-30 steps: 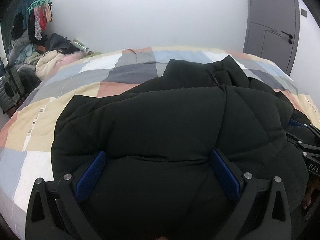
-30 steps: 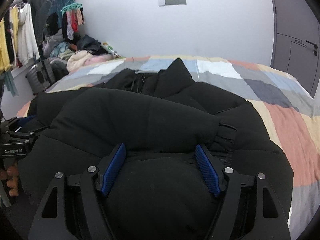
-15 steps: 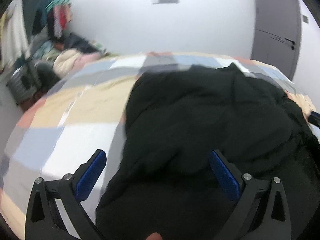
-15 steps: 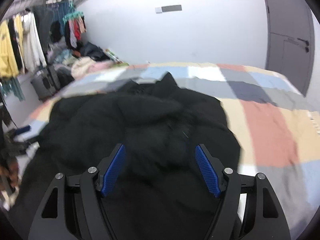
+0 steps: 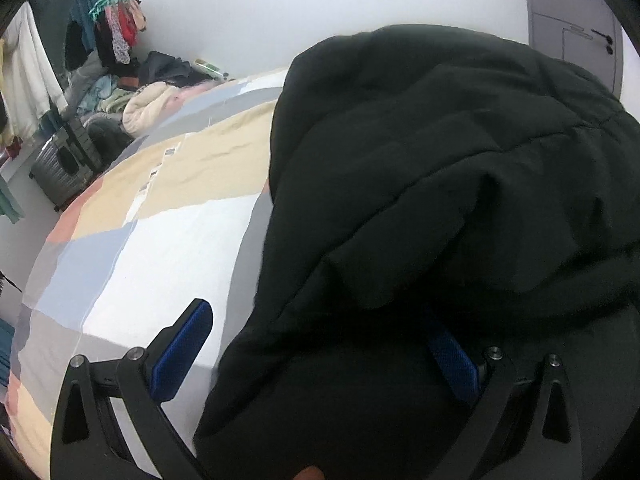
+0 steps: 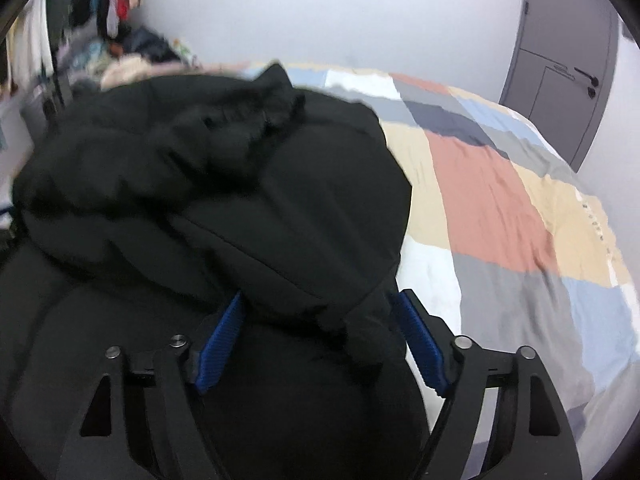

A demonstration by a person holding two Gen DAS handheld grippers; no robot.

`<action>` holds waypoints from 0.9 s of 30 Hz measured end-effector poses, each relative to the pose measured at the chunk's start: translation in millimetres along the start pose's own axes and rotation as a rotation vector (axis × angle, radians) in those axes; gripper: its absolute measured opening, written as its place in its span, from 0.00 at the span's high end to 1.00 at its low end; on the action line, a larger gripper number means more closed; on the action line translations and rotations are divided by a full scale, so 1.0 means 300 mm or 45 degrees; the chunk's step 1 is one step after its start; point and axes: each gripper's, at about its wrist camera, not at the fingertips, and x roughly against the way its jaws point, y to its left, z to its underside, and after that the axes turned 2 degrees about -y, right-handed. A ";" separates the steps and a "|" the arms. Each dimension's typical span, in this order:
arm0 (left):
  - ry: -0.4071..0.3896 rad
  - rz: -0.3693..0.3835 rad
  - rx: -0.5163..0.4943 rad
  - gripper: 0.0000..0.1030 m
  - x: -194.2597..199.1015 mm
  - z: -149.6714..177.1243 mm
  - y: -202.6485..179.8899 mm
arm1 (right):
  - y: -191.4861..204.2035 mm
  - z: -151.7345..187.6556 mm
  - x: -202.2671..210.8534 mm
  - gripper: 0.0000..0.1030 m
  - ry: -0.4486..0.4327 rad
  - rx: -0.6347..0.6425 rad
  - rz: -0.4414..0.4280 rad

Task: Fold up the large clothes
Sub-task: 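Grasp the jacket hem with both grippers and lift it toward the collar, then lay the hem over the collar and open both grippers, withdrawing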

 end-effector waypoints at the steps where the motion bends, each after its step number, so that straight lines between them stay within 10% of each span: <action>1: -0.009 -0.002 0.011 0.00 -0.005 -0.002 -0.002 | -0.001 0.005 -0.017 0.23 0.019 0.011 0.004; 19: -0.233 -0.006 0.223 0.00 0.066 -0.023 0.021 | -0.119 -0.079 0.067 0.17 -0.365 -0.193 0.027; 27: -0.168 0.029 0.194 0.00 0.043 -0.015 0.063 | -0.158 -0.071 -0.019 0.16 -0.295 -0.254 0.008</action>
